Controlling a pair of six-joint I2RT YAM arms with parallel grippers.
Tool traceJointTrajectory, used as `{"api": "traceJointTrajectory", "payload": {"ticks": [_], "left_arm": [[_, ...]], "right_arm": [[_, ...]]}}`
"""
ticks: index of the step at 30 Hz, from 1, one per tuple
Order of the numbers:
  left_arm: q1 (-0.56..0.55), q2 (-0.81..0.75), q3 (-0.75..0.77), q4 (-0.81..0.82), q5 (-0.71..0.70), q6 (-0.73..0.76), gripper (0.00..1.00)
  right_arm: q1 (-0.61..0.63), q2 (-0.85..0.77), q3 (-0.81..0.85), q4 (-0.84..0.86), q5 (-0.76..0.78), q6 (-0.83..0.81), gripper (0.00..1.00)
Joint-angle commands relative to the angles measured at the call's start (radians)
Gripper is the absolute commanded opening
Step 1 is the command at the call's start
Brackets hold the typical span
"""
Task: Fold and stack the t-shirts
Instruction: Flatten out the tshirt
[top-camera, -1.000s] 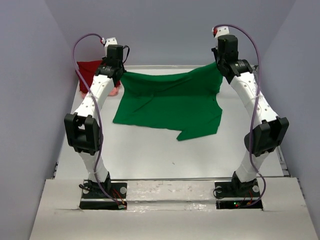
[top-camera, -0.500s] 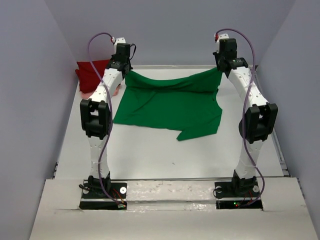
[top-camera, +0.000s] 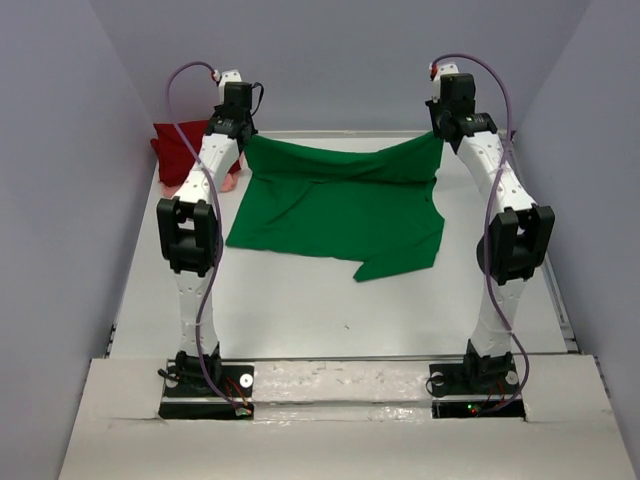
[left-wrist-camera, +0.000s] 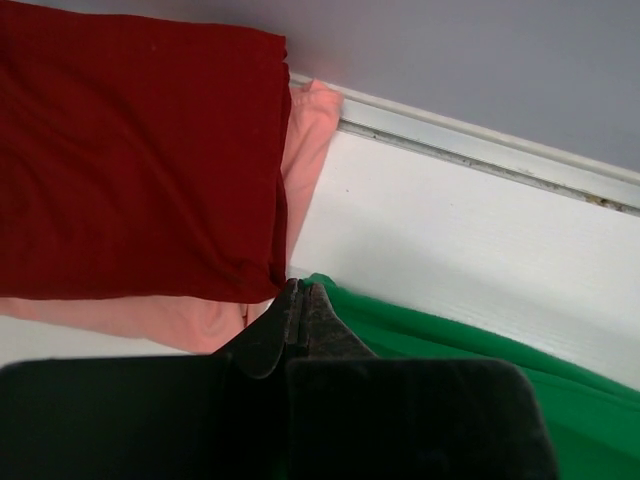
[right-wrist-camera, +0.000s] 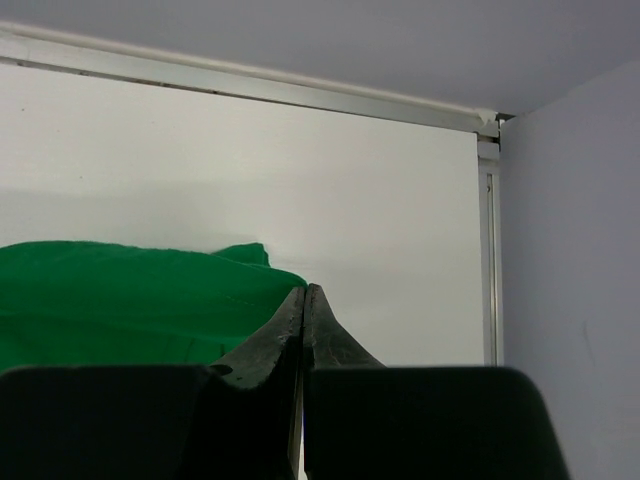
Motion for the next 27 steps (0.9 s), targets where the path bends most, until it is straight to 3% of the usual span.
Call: {"api": "traceJointTrajectory", "payload": {"ticks": [1,5,9,15,17,22,27], "left_arm": [[0.021,-0.044,0.042,0.02,-0.02,-0.02,0.0],[0.018,-0.114,0.014,0.009,0.028,-0.032,0.0],[-0.007,-0.243,-0.024,-0.01,0.059,-0.017,0.0],[-0.108,-0.518,-0.064,-0.078,0.036,0.051,0.0],[-0.171,-0.649,-0.116,-0.08,0.002,0.061,0.0],[-0.257,-0.976,-0.277,-0.08,-0.056,0.048,0.0],[-0.266,-1.174,-0.343,-0.15,-0.021,0.032,0.0]], "right_arm": [[-0.004,0.004,0.079,0.043,-0.012,0.009,0.0],[-0.004,-0.095,0.04,0.052,-0.029,0.03,0.0],[0.015,-0.325,-0.095,0.132,-0.03,0.033,0.0],[0.104,-0.664,-0.201,0.14,0.04,0.0,0.0],[0.205,-0.784,-0.259,0.16,0.117,-0.023,0.0],[0.301,-0.973,-0.332,0.111,0.198,-0.007,0.0],[0.321,-1.096,-0.329,0.027,0.204,0.007,0.0]]}}
